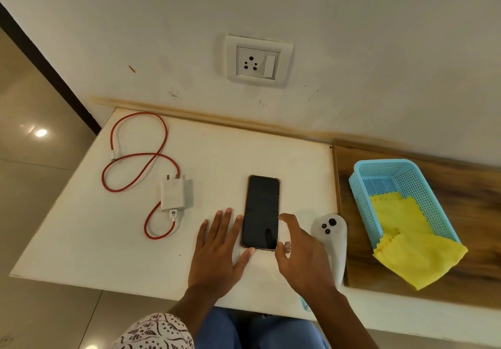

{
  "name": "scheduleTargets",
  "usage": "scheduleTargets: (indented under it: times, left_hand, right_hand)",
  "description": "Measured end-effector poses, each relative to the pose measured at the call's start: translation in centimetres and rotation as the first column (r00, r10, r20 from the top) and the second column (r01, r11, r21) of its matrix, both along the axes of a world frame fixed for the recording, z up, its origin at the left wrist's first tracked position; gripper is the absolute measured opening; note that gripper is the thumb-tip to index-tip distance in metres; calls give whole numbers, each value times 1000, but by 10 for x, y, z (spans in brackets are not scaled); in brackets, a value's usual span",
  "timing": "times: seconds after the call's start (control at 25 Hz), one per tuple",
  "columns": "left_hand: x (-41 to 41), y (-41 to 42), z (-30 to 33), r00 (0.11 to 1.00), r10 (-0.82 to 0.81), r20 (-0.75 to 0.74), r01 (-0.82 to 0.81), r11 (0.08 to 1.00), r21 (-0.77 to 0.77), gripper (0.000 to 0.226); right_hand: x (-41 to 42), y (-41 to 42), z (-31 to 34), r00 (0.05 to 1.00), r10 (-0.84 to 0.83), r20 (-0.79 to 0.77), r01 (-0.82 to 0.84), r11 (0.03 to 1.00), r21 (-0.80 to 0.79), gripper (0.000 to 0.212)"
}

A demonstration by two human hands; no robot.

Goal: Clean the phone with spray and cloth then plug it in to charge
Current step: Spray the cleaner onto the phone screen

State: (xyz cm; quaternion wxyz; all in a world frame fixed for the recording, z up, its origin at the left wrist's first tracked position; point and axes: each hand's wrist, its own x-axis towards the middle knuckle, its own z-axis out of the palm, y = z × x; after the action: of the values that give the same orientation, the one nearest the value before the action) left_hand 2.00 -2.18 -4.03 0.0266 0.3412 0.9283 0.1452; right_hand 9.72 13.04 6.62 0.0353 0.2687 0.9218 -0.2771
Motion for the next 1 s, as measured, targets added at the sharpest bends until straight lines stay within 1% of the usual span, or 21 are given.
scheduleTargets:
  times: [0.16,0.36,0.68,0.84,1.0]
  left_hand:
    - [0,0,-1,1000,1,-8,-1,1000,-4,71]
    - [0,0,-1,1000,1,-4,-1,1000,2,70]
    - [0,0,0,1000,7,0,-7,1000,0,70]
    - [0,0,0,1000,9,3,-9,1000,-8,70]
    - [0,0,1,1000,5,3,-5,1000,-13,71]
  right_hand:
    - [4,-7,-3,998,7,56,-6,1000,-22,54]
    - [6,-7,-4,995,27,93,-27,1000,-1,48]
    - [9,-7,-7,998,-37,60,38,999,-18,54]
    - [8,-10,-5,998,-30,57,32,999,-35,55]
    - [8,-12,-4,997,19,69,-17,999,-32,53]
